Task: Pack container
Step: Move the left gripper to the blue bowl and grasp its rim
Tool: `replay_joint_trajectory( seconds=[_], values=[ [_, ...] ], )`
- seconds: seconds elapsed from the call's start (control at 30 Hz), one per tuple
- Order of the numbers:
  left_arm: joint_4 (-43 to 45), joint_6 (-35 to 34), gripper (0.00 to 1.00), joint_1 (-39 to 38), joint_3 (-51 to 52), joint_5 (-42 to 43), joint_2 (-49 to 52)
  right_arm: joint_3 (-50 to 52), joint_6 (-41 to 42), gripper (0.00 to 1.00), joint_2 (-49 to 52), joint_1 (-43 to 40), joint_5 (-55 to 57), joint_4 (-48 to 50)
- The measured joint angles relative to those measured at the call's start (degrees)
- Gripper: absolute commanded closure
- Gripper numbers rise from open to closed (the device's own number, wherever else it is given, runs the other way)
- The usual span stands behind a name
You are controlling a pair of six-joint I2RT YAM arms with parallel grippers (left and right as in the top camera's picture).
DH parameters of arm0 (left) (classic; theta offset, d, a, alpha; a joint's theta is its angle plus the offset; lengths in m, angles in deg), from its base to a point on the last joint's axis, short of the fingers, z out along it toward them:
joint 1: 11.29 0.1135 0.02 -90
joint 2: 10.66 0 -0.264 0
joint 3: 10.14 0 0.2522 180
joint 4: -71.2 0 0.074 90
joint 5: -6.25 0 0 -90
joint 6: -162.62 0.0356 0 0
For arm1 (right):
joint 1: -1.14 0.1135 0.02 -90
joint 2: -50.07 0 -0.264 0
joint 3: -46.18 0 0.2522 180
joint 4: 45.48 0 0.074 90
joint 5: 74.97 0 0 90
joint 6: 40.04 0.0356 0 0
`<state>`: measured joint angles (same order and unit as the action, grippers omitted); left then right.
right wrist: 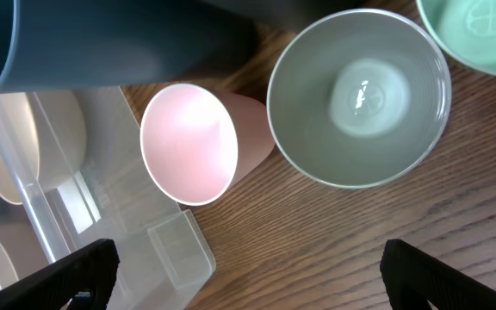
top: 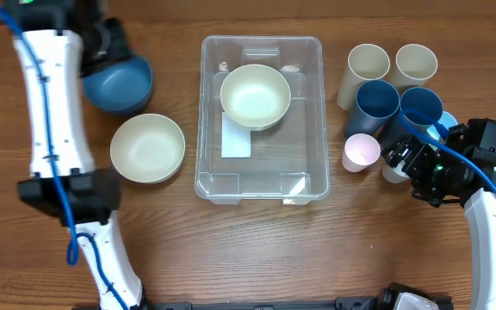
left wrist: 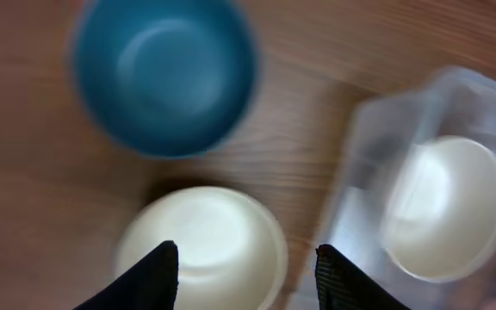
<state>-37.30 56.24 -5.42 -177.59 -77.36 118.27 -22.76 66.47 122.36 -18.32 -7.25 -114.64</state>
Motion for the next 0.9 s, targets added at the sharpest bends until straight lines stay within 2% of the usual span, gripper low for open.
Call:
replay_joint_trajectory(
  seconds=[0.1,0.23,0.4,0.67,0.77,0.83,0.9],
  values=[
    [0.63,0.13,0.47,5.75,2.23,-1.14,0.98,0.0,-0.04,0.0,0.0,0.0,-0.02,0.0],
    [3.23,0.33,0.46,9.44,5.86,-1.57,4.07,0.0,-0.02,0.0,0.0,0.0,-0.02,0.04],
    [7.41,2.1,0.53,11.45,10.51,-0.07,9.75,0.0,-0.02,0.0,0.0,0.0,0.0,0.02],
    [11.02,3.28,0.53,13.42,12.02,2.12,17.16,0.0,-0.02,0.0,0.0,0.0,0.02,0.09],
    [12.26,3.3,0.61,13.51,12.02,2.08,17.25,0.0,-0.02,0.0,0.0,0.0,0.07,0.37],
    [13.22,3.32,0.73,13.51,12.02,2.08,17.31,0.0,-0.02,0.0,0.0,0.0,0.07,0.44],
    [14.21,3.61,0.79,13.51,12.02,2.12,17.55,0.0,-0.02,0.0,0.0,0.0,0.07,0.57]
  ],
)
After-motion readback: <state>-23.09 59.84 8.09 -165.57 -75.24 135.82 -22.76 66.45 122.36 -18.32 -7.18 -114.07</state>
